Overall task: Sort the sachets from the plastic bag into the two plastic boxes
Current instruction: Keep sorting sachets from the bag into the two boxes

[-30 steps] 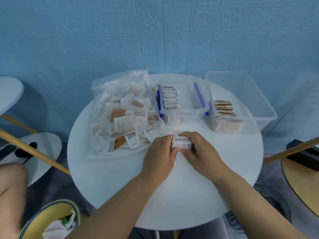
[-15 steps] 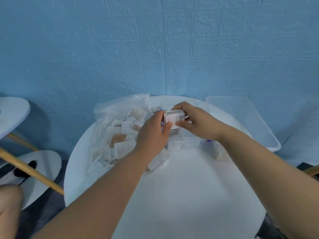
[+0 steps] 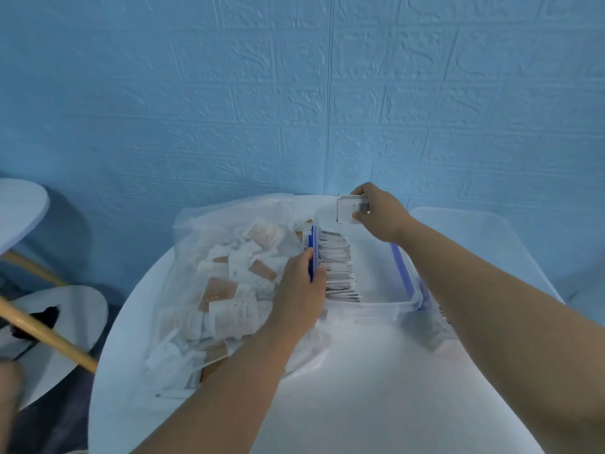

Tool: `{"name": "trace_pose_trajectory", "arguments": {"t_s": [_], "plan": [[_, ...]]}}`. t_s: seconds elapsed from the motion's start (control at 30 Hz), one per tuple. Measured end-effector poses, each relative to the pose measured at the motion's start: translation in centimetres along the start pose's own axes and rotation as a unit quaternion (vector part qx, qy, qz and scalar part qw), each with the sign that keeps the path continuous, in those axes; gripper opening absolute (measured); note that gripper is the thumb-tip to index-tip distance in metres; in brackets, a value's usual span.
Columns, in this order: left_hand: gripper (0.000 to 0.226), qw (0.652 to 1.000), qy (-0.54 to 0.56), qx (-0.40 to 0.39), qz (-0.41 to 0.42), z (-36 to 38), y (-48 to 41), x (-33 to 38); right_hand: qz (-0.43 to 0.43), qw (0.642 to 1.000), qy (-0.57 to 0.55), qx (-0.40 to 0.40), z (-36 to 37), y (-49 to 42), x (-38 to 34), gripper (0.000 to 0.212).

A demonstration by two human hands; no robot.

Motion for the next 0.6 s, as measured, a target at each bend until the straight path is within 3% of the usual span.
{"name": "trace_pose_trajectory", "arguments": {"t_s": [0.27,0.5,0.6], "plan": [[0.032,1.000,0.006,0.028,0.012,-0.4,0.2,-0.2,0.003,0.999,0.033,0.007,2.5,-0.2,-0.1,0.029],[0.036,0.999,0.014,0.025,0.014,-0.3,0.4,0.0,0.066,0.996,-0.062,-0.027,4.0,-0.4,1.0,0.028],[0.037,1.000,0.012,0.022,0.017,-0.3,0.5,0.1,0.127,0.975,-0.172,-0.059,4.7,0.0,1.9,0.030]]}}
Point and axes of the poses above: each hand's wrist, its own y-axis away from the middle knuckle, its own z-axis out of the palm, x = y × z, the point moved 9 cm from there along -y, towards the middle knuckle, and after that the axes turned 4 degrees about -y, right-handed, at the moved point
